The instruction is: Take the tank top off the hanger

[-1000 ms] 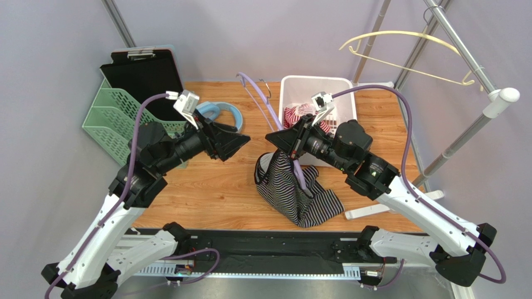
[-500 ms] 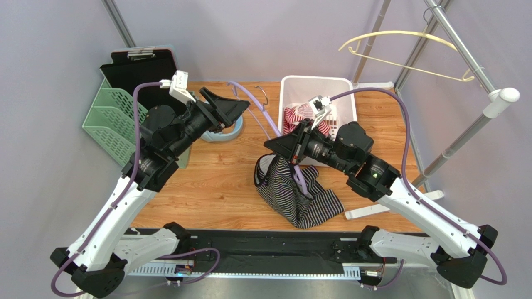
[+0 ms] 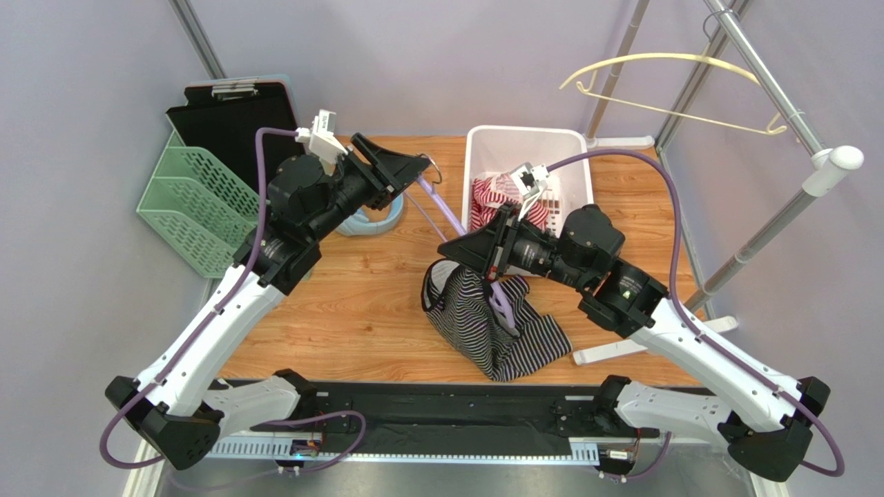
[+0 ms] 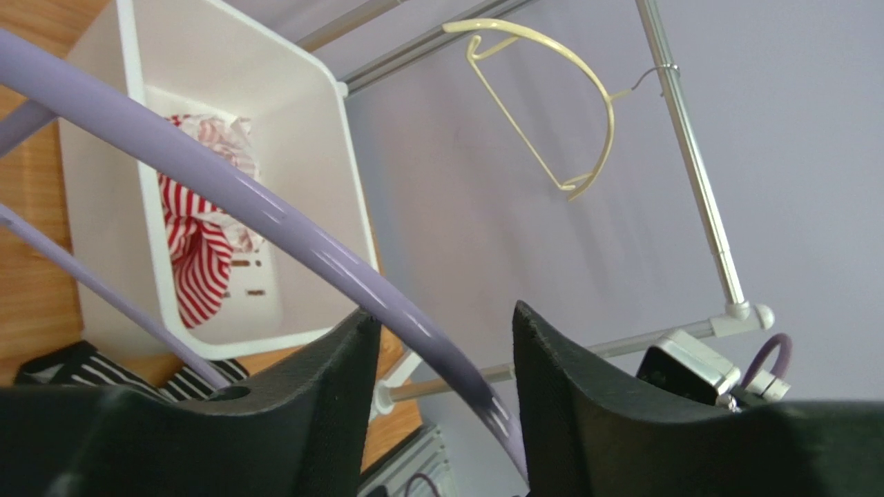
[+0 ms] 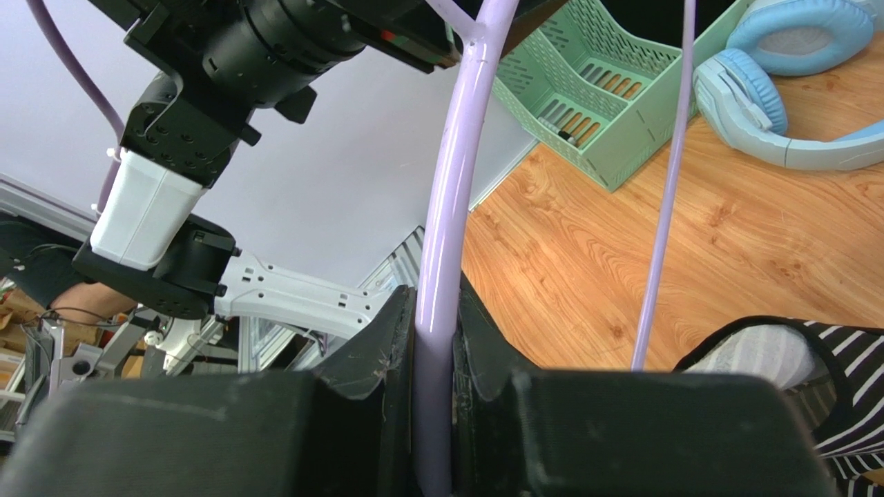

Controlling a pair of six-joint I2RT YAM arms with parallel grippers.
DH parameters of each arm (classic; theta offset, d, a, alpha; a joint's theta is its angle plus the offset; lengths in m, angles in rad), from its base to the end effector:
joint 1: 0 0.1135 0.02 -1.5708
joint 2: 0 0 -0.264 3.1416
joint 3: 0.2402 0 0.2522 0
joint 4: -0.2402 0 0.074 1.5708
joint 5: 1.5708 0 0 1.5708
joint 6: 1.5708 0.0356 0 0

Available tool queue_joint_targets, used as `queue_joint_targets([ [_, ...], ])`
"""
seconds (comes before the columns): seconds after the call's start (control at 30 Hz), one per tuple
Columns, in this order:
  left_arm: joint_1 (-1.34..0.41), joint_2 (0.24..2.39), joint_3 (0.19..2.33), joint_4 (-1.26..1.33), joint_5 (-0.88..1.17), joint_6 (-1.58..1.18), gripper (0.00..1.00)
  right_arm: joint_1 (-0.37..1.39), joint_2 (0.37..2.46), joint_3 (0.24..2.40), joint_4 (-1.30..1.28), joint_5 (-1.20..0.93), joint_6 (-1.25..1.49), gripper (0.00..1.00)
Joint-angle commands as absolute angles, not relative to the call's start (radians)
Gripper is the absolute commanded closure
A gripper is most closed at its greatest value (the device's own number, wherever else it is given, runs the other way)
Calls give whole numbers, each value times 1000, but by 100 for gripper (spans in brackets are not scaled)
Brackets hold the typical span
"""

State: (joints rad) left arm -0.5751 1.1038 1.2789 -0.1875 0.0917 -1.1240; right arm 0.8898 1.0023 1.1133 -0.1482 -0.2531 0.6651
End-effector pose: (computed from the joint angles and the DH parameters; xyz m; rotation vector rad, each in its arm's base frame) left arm 0.2008 -0.1340 0.4496 -0.4016 1.7216 -1.3634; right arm 0.1335 0.1789 0.4187 -0.4175 1.7492 1.3683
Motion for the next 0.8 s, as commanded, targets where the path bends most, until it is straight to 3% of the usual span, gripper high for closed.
queue_joint_targets([
  [0.0,-571,1121,1321,-106,150,-1121,67,894,971,1124,-80,-281,649,100],
  [0.1,-571,1140,1316,-106,173,-1126,82,894,969,1137,-106,-270,644,98],
  [0.3,-560,1166,1307,-101,156,-1166,100,893,1002,1219,-228,-178,666,96],
  [0.6,-515,1169,1264,-103,175,-1249,100,876,1075,1338,-330,-170,650,65],
  [0.77,-506,1157,1250,-103,170,-1264,100,813,1146,1410,-341,-283,666,59],
])
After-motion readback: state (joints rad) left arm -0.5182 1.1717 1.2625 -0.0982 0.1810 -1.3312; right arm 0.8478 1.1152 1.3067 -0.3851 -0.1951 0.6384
